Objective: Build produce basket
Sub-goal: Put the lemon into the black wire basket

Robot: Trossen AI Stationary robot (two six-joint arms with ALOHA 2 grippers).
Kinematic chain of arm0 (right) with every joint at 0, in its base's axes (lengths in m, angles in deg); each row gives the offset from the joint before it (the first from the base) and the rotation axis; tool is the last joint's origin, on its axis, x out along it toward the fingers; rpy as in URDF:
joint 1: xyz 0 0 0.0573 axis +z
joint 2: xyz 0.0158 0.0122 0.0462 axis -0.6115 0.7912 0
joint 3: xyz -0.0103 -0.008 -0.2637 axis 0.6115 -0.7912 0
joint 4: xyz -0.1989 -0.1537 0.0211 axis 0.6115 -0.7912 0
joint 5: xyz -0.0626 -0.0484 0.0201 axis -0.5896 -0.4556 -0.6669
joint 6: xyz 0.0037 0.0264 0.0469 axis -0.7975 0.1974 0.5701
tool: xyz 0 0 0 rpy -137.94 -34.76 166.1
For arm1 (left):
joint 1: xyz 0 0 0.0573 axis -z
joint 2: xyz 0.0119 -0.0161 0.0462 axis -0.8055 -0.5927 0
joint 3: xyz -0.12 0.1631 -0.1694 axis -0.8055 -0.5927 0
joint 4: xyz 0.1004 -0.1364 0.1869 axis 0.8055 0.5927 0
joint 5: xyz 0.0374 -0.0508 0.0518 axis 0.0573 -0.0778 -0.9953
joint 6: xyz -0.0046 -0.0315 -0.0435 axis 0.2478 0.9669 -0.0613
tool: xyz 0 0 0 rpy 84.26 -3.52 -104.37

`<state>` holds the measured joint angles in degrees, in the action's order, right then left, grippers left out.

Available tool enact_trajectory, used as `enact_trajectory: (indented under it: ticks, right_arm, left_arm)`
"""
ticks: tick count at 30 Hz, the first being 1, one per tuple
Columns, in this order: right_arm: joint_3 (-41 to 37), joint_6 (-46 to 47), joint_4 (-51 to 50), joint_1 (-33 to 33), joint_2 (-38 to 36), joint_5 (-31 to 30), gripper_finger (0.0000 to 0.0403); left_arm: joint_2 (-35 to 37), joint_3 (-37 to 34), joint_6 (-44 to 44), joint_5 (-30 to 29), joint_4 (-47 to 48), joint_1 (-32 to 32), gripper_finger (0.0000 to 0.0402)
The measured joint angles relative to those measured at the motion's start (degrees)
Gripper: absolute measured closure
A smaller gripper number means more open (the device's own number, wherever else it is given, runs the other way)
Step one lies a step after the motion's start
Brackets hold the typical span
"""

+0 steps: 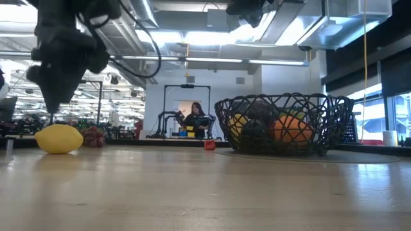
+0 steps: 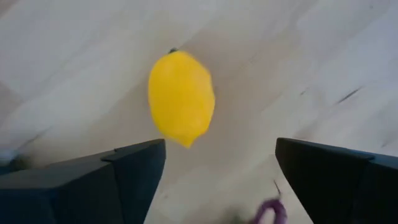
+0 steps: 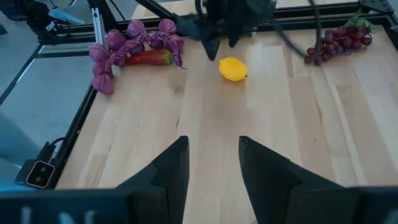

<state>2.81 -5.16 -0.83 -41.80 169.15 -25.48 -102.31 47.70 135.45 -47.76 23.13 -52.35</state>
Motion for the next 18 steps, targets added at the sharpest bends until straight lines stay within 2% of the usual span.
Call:
enact_trajectory:
  ticks: [3,10,18]
  right_arm:
    - [0.0,-0.1,0.1,0.0,0.0,0.0,0.0264]
    - [0.0,0.0,0.3,0.0,0.0,0.0,0.0264]
    - [0.0,0.0,0.6,0.0,0.0,0.0,0.0264]
  left_arm:
    - [-0.2,-2.9,-2.8,-0.4,-3.4,-0.1,0.0105]
    - [-1.5,-7.3,-3.4,-3.7,-9.3,-0.2,0.0104]
    - [-5.1,-9.3,-3.6,-5.6,-12.8,-0.2,0.0104]
